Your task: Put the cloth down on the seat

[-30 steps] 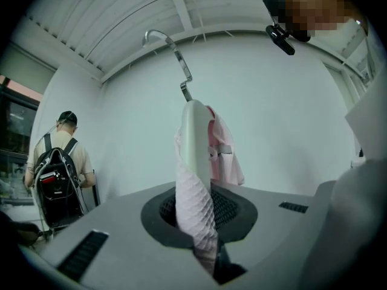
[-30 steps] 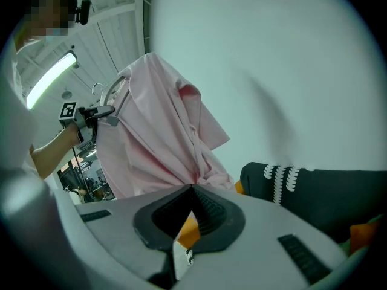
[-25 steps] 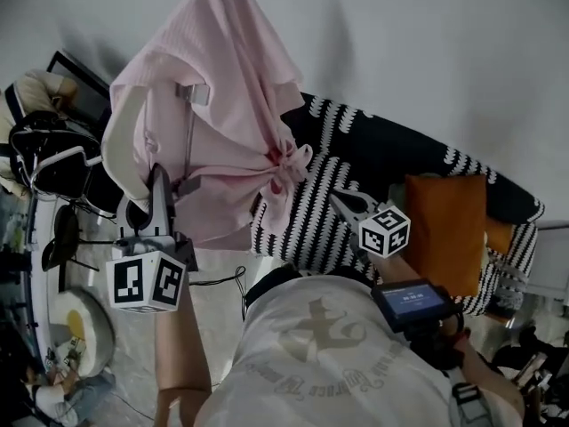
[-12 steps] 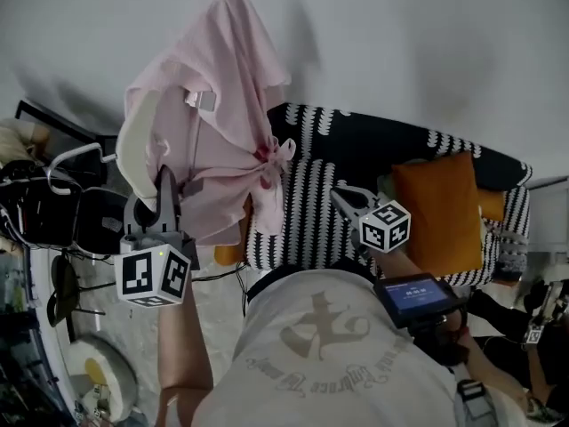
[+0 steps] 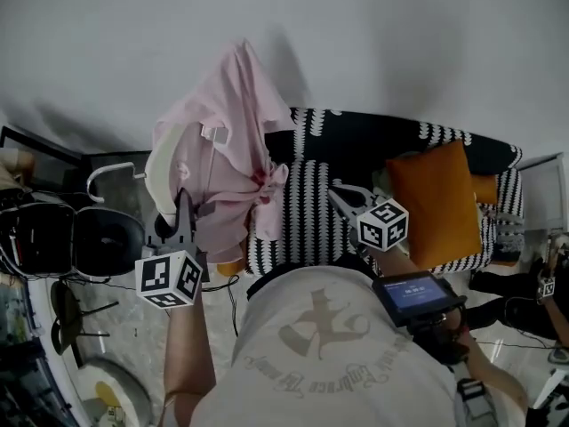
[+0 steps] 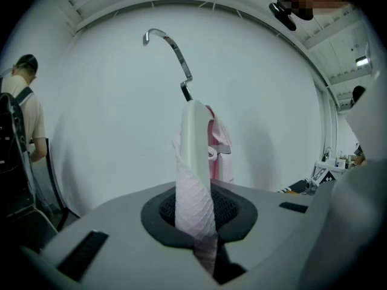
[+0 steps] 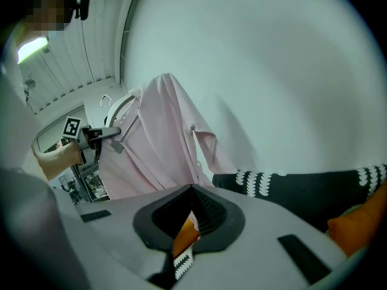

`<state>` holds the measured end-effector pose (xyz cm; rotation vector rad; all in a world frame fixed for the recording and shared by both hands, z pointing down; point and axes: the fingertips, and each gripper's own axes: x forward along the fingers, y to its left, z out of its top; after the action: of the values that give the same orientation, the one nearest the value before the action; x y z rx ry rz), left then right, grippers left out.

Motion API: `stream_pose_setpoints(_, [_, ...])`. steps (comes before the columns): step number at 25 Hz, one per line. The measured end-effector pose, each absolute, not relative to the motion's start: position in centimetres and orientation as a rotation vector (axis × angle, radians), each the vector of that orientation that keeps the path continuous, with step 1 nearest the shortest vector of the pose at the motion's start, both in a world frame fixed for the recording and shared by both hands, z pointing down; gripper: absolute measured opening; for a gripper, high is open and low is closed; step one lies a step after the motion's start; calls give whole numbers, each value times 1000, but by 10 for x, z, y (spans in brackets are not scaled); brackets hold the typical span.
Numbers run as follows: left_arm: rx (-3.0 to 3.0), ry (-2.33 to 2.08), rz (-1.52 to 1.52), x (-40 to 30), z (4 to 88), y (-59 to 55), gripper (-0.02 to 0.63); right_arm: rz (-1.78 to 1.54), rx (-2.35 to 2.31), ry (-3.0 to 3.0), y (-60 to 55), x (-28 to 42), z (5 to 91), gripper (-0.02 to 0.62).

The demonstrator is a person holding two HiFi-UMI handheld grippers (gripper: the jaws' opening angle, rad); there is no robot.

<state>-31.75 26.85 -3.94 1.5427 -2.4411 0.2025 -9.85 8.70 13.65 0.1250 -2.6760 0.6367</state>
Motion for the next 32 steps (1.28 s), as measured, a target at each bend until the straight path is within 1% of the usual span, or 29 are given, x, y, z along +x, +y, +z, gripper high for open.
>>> stream_pose_setpoints(6, [1570,-2382,223,-337,-20,273,41,608,161,-2678,97,-116,133,15])
stream_pose_setpoints(15, [1655,-2242,274,-354,23,244,41,633,290,-2651,84,-124,140,15])
stream_pose_setpoints(26, [1712,-2067,288,-339,85,198,41,640,412,-2602,68,-97,158,15])
stream_pose_setpoints(32, [1727,-1991,299,-317,109,180,41,694,477,-2592,55,-81,167,15])
